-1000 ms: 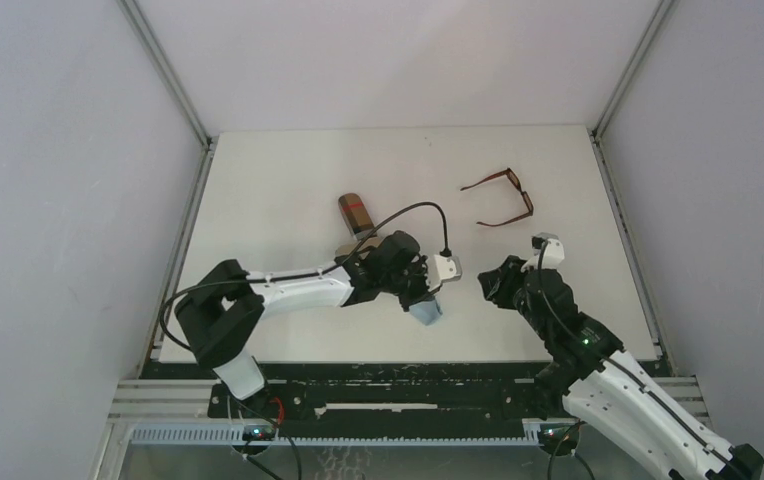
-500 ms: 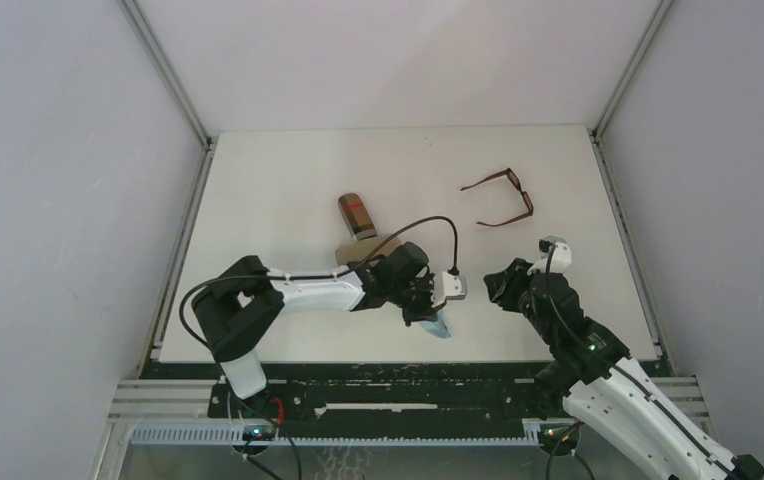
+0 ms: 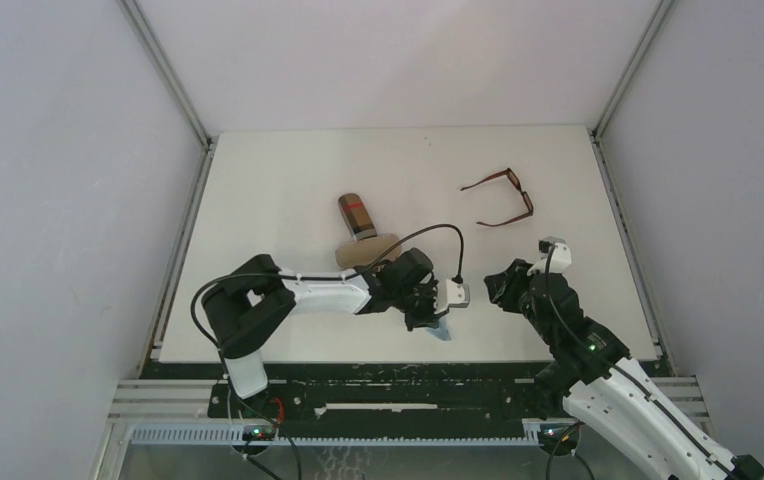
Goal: Organize the sunglasses
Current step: Place the glasses cleaning cloth at the center of the board.
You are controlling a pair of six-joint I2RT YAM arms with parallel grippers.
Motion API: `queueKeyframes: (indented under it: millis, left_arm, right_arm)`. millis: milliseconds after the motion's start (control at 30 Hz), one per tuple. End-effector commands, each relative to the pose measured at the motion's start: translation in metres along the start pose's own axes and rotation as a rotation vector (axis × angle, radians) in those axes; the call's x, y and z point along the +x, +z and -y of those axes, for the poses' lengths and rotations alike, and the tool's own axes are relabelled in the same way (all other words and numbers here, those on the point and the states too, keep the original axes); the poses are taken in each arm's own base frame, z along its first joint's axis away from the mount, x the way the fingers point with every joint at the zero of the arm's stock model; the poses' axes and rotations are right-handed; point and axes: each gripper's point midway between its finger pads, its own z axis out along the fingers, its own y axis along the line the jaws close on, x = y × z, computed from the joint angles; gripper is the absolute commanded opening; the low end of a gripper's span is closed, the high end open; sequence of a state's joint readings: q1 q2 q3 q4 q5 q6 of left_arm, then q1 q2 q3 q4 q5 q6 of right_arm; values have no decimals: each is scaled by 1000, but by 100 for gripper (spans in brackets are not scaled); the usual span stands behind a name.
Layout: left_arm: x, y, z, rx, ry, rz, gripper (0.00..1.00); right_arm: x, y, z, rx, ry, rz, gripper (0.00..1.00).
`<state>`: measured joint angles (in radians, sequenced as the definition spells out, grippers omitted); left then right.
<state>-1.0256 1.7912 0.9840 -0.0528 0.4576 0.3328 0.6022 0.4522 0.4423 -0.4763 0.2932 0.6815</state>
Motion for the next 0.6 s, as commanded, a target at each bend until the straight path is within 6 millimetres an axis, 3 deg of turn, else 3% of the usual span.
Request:
queueKeyframes:
  millis: [0, 567]
  left_arm:
    - [-25, 0, -6, -13, 48, 63, 13]
    - [-33, -5, -9, -39, 59, 86, 32]
  right_arm:
    - [-14, -3, -9, -23, 34, 38, 36]
    - [-12, -1, -11, -33, 28, 27, 36]
